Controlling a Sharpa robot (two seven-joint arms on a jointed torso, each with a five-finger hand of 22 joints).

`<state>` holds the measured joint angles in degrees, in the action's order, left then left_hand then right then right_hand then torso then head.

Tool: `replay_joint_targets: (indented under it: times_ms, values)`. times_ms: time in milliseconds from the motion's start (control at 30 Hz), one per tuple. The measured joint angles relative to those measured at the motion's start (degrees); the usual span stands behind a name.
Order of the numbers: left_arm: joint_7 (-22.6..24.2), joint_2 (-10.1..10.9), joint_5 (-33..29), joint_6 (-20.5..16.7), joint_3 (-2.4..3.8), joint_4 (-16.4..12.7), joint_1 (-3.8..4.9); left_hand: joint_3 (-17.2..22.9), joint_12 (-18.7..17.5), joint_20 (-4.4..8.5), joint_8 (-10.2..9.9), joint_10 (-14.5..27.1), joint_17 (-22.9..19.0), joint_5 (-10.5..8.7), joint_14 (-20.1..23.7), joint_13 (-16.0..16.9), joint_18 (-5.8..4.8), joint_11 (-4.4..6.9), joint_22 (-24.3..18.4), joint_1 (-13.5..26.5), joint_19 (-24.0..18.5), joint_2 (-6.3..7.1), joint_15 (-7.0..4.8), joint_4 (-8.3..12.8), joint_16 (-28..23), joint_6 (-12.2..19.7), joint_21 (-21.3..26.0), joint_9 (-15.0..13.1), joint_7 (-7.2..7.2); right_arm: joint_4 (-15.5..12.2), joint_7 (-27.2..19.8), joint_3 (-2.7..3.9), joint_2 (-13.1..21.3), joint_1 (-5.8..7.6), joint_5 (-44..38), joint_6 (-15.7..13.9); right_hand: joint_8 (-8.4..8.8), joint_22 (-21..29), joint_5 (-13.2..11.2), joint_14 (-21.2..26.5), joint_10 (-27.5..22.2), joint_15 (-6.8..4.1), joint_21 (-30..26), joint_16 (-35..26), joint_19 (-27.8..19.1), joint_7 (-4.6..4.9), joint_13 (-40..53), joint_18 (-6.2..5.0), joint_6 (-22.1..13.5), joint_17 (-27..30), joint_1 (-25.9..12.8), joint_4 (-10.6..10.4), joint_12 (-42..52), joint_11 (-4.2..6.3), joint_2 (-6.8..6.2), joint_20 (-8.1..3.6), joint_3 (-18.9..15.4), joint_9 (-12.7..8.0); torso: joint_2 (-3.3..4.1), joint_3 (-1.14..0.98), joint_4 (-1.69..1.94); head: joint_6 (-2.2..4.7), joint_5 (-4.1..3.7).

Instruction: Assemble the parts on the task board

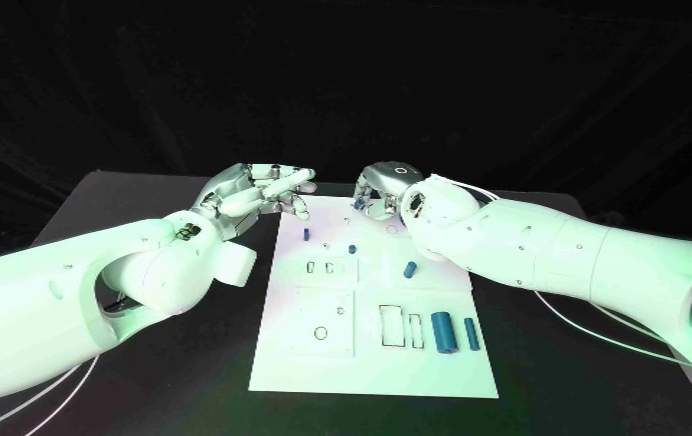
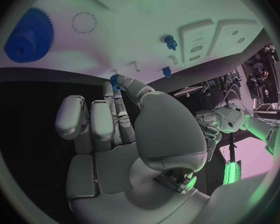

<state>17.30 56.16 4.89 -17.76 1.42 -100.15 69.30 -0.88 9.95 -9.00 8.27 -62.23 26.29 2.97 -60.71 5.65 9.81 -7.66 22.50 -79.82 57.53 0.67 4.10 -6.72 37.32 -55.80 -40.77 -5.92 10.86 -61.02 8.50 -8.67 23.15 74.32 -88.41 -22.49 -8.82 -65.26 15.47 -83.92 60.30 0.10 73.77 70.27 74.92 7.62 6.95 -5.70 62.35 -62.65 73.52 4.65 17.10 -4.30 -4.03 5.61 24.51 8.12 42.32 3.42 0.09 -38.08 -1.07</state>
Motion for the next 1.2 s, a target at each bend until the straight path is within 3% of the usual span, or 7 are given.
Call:
replay_joint_targets:
  times_ms: [333,1200]
  values:
    - [-0.02,-0.12,-0.04,0.0,0.0,0.03,0.0,-0.16,0.0,0.0,0.0,0.0,0.0,0.0,0.4,0.0,0.0,0.0,-0.01,0.0,0.0,0.0,0.0,0.16,0.0,0.0,0.0,0.0,0.0,1.23,-0.09,0.01,-0.82,-0.09,0.3,0.01,0.12,0.01,-0.07,0.0,0.0,0.0,0.0,-0.01,0.0,0.02,0.0,0.0,-0.04,0.01,0.0,0.0,0.0,0.0,0.0,0.0,0.0,-0.11,0.44,0.32,0.15,0.1,-0.15]
    - [-0.06,-0.12,-0.08,0.02,0.0,-0.06,0.0,-0.16,0.0,-0.2,0.0,0.0,-0.02,0.0,0.4,0.0,0.0,0.0,0.04,0.0,-0.2,0.0,0.0,0.16,0.0,0.0,0.0,0.0,0.0,3.36,-0.12,0.21,-2.63,-0.16,0.43,-0.25,0.02,0.12,-0.1,0.0,0.0,0.0,0.0,-0.03,-0.01,0.08,-0.08,-0.01,-0.29,0.14,-0.23,0.0,-0.24,0.0,-0.23,0.0,-0.01,-0.02,0.59,0.32,0.26,-0.29,0.23]
